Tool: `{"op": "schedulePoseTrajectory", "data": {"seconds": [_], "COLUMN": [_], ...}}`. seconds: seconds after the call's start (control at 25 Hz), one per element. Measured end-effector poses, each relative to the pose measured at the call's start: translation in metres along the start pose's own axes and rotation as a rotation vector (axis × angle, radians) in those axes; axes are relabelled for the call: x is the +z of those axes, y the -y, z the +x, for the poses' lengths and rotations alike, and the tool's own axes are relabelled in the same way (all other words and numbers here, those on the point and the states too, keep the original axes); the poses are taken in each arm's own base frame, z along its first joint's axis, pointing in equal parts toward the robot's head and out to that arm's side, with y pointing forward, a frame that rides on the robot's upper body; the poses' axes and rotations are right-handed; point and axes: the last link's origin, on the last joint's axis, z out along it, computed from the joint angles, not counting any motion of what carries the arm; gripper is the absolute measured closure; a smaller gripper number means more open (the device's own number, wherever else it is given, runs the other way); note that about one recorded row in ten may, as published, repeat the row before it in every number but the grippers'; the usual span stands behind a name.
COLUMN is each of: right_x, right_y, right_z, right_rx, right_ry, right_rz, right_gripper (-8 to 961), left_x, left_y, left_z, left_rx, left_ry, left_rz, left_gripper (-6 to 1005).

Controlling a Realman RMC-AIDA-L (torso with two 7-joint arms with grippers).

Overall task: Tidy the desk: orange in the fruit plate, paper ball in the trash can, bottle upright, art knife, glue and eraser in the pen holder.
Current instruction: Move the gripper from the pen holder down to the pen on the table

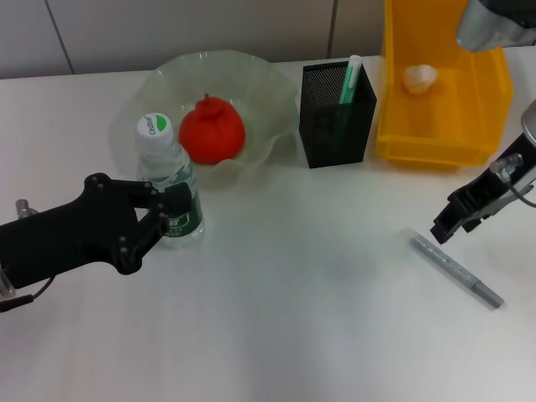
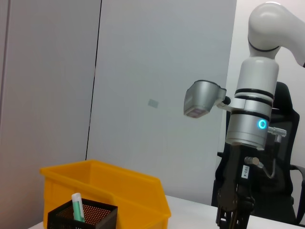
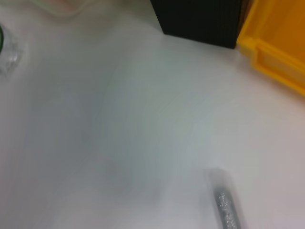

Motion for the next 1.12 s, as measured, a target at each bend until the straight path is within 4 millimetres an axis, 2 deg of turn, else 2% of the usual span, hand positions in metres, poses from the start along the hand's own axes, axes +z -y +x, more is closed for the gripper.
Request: {"op": "schedulePoseTrajectory", "data": {"seconds": [0.48, 0.88, 1.12], "right_x": [0.018, 0.021, 0.029], "right_y": [0.006, 0.010, 0.013], "right_z": [0.002, -0.001, 0.000], "right_rx": [-0.033, -0.064, -0.073], "right_ry": [-0.044, -0.030, -0.032], "right_rz": [0.001, 0.043, 0.042], "right_gripper": [507, 511, 514], "left_x": [0.000, -0.002, -0.002], "left_y": [0.000, 0.001, 0.001], "left_z": [-0.002, 0.000, 0.003], "left_rx": [-0.004, -0.004, -0.002], "left_ry": [-0.002, -0.022, -0.037], "left_rz": [0.001, 0.011, 0.014], "left_gripper": [994, 994, 994]}}
